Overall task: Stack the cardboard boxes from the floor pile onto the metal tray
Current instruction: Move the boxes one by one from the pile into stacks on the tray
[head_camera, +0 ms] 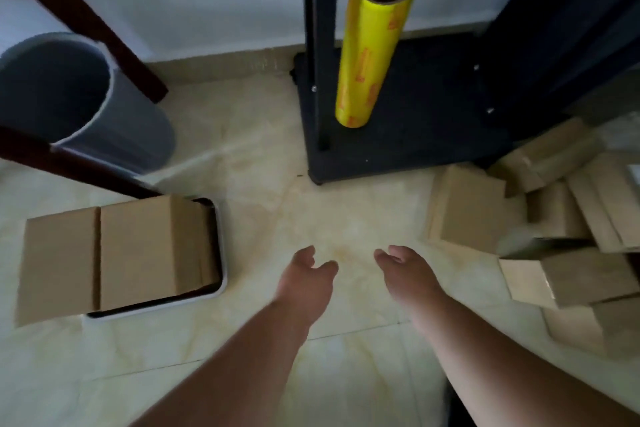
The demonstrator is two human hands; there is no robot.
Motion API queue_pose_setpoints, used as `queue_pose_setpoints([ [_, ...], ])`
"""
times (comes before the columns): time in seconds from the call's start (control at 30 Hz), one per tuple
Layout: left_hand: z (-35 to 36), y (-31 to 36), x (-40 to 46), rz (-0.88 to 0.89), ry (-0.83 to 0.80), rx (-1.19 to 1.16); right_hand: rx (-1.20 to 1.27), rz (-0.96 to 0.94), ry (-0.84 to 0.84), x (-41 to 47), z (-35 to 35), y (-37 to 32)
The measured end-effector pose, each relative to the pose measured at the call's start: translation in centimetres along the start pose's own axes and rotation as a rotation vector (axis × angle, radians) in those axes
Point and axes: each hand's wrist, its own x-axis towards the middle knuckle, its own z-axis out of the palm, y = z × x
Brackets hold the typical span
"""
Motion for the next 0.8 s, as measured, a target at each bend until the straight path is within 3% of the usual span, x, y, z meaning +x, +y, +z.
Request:
queue_pose_setpoints([
  [0.5,22.8,5.6,-2.0,0.047,-0.133,0.297,0.242,0.187,0.193,2.3,-21.5,13.5],
  [0.8,33.5,6.5,-3.6,0.053,-0.213,0.408,0.356,0.274,0.258,3.8,-29.0,20.6],
])
